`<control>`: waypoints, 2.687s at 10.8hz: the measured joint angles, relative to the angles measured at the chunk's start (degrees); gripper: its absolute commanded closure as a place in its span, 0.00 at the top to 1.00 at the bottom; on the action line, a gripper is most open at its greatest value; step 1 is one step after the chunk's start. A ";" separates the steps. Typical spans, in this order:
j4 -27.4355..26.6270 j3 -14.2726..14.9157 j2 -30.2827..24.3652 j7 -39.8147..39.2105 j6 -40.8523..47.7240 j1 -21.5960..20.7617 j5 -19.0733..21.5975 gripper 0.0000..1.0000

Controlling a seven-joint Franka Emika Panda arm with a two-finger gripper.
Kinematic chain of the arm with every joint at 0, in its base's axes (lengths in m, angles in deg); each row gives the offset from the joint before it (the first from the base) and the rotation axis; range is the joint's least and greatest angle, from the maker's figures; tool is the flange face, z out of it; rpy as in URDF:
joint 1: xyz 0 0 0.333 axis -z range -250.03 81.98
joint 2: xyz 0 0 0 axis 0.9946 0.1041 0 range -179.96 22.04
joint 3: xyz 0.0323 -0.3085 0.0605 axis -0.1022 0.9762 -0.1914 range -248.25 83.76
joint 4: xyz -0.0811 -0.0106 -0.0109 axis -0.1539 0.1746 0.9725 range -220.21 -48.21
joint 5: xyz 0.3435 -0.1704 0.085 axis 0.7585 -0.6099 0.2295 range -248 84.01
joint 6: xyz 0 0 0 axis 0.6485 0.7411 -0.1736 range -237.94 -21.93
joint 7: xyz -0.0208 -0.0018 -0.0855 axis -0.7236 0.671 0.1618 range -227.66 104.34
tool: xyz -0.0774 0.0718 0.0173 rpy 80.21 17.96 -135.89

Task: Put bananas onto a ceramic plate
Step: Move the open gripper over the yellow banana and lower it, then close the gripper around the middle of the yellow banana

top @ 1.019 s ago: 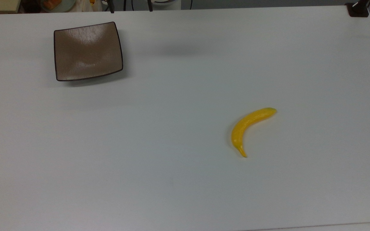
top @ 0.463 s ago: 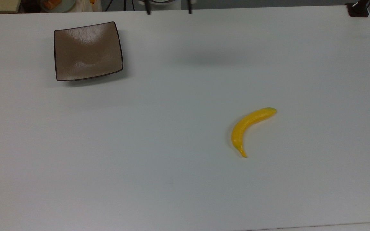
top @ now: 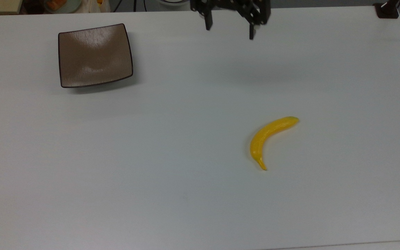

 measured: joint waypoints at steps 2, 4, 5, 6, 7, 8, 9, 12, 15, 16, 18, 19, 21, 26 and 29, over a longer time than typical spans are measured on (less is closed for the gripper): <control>1.35 -0.04 4.72 4.60 -3.17 -2.07 -0.01 1.00; 2.84 -0.04 9.99 8.62 -5.91 -3.95 -0.88 1.00; 3.52 -0.05 12.38 10.07 -7.82 -4.66 -1.54 1.00; 3.98 -0.05 14.28 11.29 -9.10 -5.30 -2.33 1.00; 4.29 -0.05 16.09 12.86 -10.30 -6.06 -3.27 1.00; 4.36 -0.05 17.36 13.96 -11.36 -6.58 -3.88 1.00; 4.36 -0.05 18.71 14.78 -12.40 -6.93 -4.29 1.00; 4.40 -0.06 22.87 15.39 -15.66 -7.34 -4.60 1.00; 4.47 -0.24 25.70 16.40 -17.65 -8.48 -5.02 1.00; 4.48 -0.56 26.39 16.44 -17.79 -8.59 -5.39 1.00; 4.46 -1.26 27.62 16.54 -19.11 -8.59 -7.40 1.00; 4.37 -1.63 28.09 16.54 -19.78 -8.60 -7.75 1.00; 4.29 -1.85 28.83 16.56 -20.37 -8.61 -8.23 1.00; 3.61 -1.93 30.13 16.56 -22.21 -8.61 -9.13 0.90; 3.04 -1.94 30.41 16.56 -23.40 -8.61 -9.17 0.75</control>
